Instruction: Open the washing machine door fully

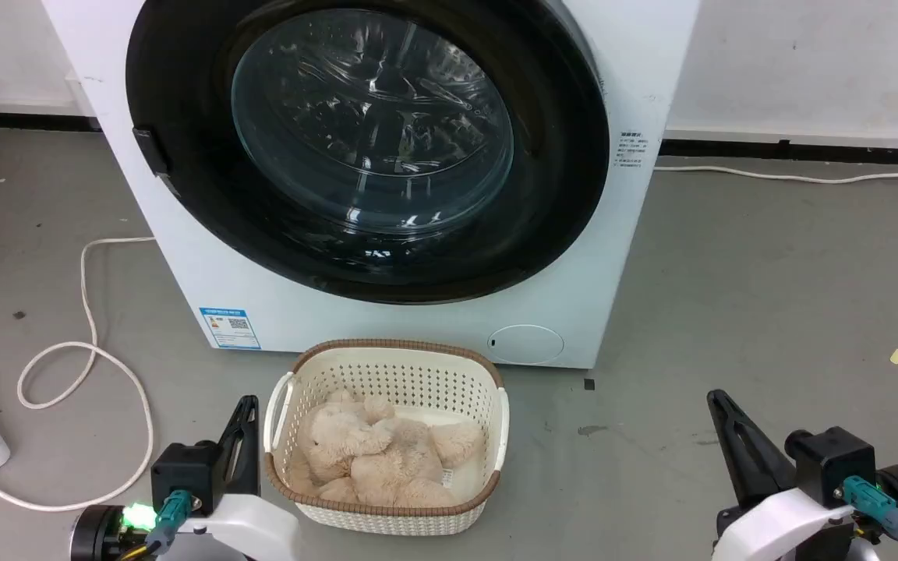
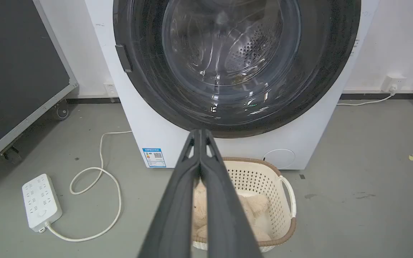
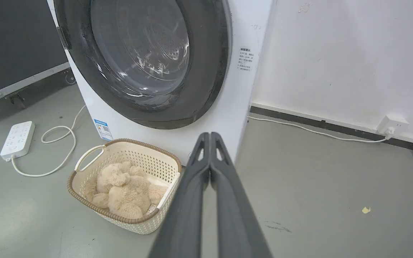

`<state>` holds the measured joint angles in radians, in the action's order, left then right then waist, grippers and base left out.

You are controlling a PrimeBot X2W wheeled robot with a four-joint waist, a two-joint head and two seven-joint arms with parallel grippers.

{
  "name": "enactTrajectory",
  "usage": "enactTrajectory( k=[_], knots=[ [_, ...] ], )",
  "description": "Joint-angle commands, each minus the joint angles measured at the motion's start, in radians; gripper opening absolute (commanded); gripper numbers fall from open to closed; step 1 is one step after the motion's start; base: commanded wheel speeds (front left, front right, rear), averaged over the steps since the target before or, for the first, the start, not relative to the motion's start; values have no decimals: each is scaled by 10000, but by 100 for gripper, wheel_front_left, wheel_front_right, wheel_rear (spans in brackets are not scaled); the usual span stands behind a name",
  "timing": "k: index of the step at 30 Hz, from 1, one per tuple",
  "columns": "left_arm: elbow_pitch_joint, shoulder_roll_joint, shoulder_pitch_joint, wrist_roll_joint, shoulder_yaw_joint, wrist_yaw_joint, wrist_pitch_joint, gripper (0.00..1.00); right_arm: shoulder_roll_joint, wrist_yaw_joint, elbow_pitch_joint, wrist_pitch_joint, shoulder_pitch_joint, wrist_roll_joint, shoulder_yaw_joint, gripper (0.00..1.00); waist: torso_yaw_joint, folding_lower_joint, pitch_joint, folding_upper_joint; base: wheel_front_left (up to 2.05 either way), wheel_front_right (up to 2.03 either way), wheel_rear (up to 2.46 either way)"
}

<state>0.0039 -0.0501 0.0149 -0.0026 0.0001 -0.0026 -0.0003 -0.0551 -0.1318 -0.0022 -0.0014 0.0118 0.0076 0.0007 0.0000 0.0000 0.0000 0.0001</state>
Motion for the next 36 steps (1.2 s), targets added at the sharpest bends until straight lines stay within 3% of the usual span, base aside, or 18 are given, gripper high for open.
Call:
enactTrajectory(
  k=[1,36],
  knots=[
    [-39,-1,-149,26,-1,26,3,0,49,11,22,14,-118,-76,-7,0,0,0,0,-1,0,0,0],
    [-39,-1,-149,26,-1,26,3,0,49,11,22,14,-118,-76,-7,0,0,0,0,-1,0,0,0]
  ],
)
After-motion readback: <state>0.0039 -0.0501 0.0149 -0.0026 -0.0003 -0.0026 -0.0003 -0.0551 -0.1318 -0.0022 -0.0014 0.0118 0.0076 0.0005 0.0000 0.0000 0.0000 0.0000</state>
